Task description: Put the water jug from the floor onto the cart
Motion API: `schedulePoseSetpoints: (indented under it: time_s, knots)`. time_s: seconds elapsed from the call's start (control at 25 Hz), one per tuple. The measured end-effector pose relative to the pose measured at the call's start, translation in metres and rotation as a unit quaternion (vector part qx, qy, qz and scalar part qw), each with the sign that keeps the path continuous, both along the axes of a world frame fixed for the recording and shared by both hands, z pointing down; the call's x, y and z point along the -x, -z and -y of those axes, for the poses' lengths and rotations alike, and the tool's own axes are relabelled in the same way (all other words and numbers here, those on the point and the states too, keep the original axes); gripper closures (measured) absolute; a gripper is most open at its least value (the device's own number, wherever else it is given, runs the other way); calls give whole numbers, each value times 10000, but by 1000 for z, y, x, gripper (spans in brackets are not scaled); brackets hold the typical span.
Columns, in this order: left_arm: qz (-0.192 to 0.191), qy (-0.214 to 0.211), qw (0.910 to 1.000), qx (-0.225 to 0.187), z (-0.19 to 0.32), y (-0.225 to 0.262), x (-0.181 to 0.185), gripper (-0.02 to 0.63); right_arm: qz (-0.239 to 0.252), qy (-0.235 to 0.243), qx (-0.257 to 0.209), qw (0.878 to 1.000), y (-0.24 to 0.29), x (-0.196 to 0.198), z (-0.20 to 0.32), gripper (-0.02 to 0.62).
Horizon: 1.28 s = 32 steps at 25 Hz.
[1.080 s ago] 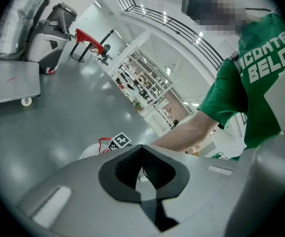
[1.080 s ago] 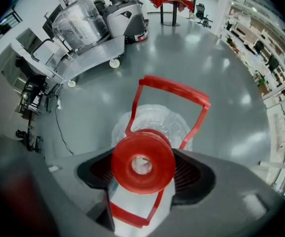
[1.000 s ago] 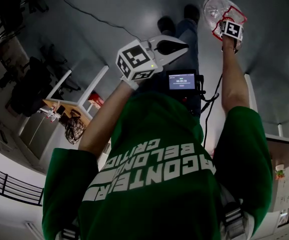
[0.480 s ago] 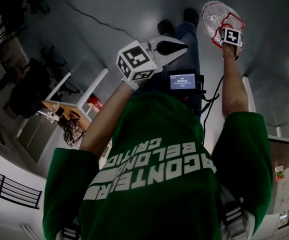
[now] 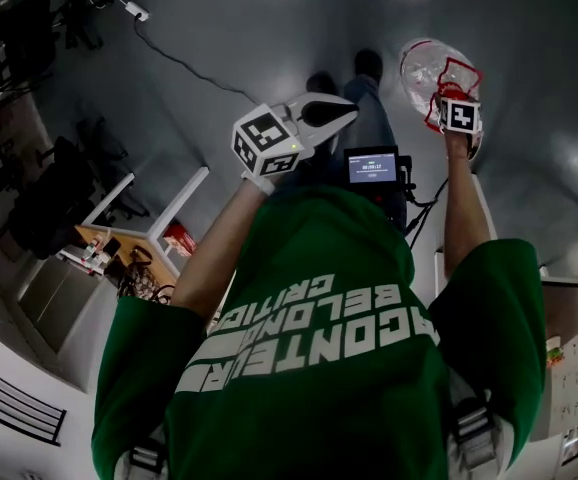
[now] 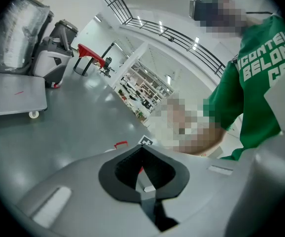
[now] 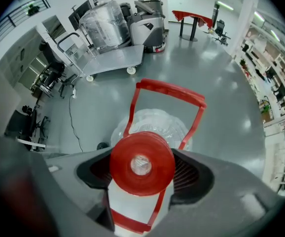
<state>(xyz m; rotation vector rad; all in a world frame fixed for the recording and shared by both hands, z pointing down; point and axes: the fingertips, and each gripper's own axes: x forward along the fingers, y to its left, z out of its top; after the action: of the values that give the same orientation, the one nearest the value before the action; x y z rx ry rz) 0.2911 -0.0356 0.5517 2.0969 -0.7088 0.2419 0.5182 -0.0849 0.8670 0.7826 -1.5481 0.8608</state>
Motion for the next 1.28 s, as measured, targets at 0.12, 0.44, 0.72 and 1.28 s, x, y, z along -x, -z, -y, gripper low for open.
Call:
schedulePoseSetpoints:
  time_s: [0.12,0.44,0.72,1.28]
  knots:
    - [-85,431,9990,-59,18,11,9,597,96,190,-172,9996,30,-7,30,285]
    - [-199,1529,9875,-332,-27,39,55,597,327,677,-493,9959,111,-1,22,287]
    - [-202,2588,9632,-696,-65,65,120,597,596,1020,-875,9891,170,16,21,287]
    - [-422,3634,9273,-794,-95,49,211,597,559,1575,-1226,9783,204,78,64,288]
